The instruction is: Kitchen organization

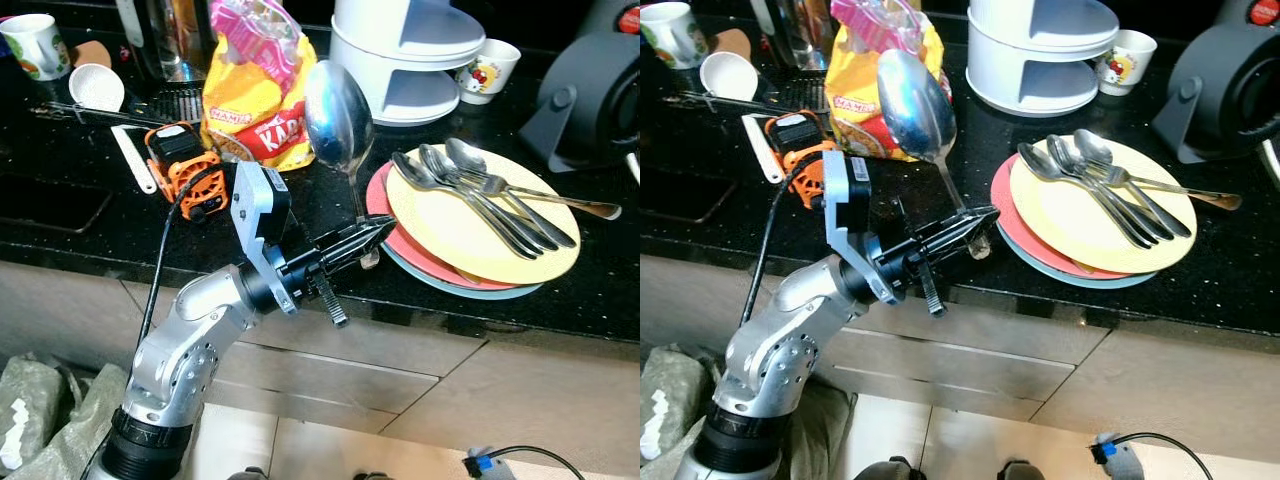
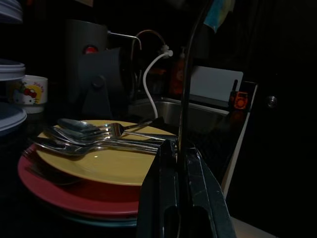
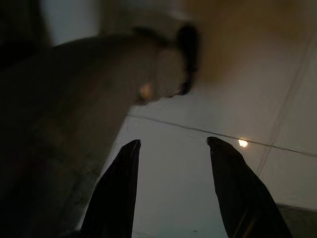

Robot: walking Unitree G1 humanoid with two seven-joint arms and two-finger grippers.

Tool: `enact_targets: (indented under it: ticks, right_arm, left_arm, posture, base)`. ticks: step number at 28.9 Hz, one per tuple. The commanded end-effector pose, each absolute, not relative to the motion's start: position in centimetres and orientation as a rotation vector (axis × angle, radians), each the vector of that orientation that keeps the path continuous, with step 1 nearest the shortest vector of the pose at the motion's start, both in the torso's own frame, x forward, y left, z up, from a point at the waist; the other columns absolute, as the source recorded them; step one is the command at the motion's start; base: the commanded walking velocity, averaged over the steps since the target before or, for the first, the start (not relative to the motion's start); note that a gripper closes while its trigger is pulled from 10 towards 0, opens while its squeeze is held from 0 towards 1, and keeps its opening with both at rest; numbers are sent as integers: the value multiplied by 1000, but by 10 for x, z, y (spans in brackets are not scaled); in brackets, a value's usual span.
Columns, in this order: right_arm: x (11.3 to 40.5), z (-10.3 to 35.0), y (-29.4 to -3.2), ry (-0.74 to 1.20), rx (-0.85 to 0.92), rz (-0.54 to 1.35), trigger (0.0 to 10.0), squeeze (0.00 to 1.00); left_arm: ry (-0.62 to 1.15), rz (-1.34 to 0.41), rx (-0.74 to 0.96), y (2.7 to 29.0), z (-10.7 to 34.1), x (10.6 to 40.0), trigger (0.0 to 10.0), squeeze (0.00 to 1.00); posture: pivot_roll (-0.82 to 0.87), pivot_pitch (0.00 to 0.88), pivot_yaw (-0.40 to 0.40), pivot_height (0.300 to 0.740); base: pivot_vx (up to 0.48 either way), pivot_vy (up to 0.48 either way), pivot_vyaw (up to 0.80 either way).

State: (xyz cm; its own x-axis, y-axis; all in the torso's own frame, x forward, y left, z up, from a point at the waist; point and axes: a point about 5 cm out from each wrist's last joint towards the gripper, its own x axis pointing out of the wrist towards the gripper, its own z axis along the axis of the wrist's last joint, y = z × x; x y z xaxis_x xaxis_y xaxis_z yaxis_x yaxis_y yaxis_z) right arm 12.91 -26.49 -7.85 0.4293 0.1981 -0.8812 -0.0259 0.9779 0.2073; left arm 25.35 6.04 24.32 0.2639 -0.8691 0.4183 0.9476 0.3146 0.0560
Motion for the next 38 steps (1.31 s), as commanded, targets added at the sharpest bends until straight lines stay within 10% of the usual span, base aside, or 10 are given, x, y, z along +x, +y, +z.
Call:
enact_targets:
  ticks: [1,11,38]
  right_arm:
    - [121,-83,-266,1137,178,71,10000,0]
    - [117,-93,-263,1142,169,-281,10000,0]
    - [114,-102,-239,1200,118,-287,10000,0]
  left_arm:
    - [-419,-1235,-230,60,243,254,10000,0]
    - [-389,-1164,-229,63,238,265,10000,0]
    - [-417,-1232,-218,55,249,261,10000,0]
  posture:
    - [52,128,-3,740]
    - [52,116,-9,740]
    - [75,105,-5,740]
  base:
    - [0,0,0]
    - [0,-32,0]
    - [0,-343,0]
